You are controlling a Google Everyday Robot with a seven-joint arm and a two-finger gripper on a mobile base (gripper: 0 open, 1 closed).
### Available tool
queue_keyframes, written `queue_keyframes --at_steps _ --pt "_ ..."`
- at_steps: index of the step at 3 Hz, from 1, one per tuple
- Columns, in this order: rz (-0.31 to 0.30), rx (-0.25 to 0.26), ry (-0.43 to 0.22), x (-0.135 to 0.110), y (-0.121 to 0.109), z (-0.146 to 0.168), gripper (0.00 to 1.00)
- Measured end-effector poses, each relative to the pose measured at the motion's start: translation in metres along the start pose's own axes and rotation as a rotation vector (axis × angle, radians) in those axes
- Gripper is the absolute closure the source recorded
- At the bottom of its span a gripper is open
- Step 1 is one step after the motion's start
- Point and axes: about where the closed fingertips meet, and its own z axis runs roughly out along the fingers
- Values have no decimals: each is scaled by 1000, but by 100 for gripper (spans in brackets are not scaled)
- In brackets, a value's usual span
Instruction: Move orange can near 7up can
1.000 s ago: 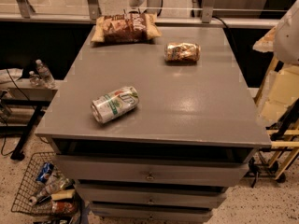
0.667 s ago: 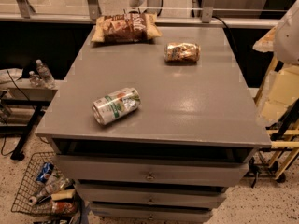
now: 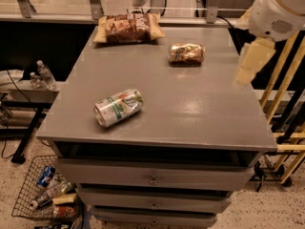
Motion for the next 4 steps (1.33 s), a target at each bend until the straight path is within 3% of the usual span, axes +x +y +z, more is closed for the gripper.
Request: queue_keyframes --at_steps 1,2,3,4 --pt "-15 53 -35 -16 -43 37 0" --pt "19 89 -101 -33 -77 79 0" --pt "34 61 -139 -49 -101 122 0" --pt "39 59 -144 -49 -106 129 0"
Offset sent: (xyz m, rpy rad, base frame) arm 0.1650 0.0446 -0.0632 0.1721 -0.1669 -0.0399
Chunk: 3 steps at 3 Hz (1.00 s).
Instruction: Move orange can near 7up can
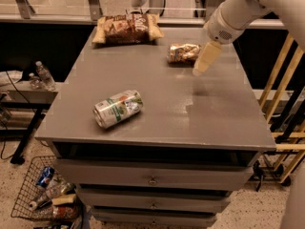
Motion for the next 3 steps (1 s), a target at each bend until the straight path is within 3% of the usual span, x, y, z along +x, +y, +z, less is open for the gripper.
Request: queue_keyframes --at_steps 2,3 --pt "37 62 53 4 -14 6 0" --pt "43 64 65 5 -21 15 0"
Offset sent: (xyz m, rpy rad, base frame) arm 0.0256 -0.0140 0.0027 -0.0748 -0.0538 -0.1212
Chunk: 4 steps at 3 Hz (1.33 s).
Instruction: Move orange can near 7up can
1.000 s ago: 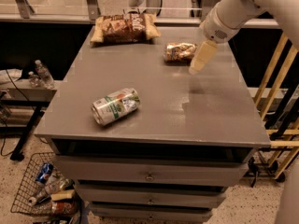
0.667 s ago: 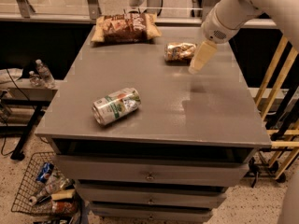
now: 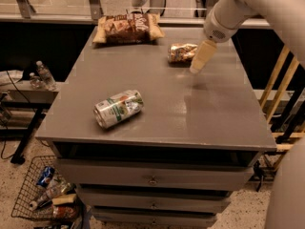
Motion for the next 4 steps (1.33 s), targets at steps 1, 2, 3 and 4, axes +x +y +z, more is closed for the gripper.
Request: queue_keyframes --at_steps 1,2,3,4 --pt "15 -11 -16 -1 -6 11 0" --pt "28 -40 -55 -7 -10 27 0" --pt "46 -69 -89 -12 -11 43 0" --pt "77 -103 -135 -9 -11 56 18"
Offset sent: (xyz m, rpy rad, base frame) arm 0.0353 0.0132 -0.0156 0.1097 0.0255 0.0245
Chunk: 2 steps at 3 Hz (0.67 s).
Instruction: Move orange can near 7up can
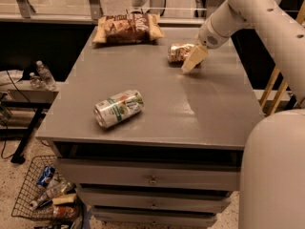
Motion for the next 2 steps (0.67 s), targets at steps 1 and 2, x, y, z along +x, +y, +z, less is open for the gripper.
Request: queue_keyframes --at_steps 1,2 --pt "14 -29 -33 2 0 8 41" --pt "1 -38 -63 -3 2 5 65"
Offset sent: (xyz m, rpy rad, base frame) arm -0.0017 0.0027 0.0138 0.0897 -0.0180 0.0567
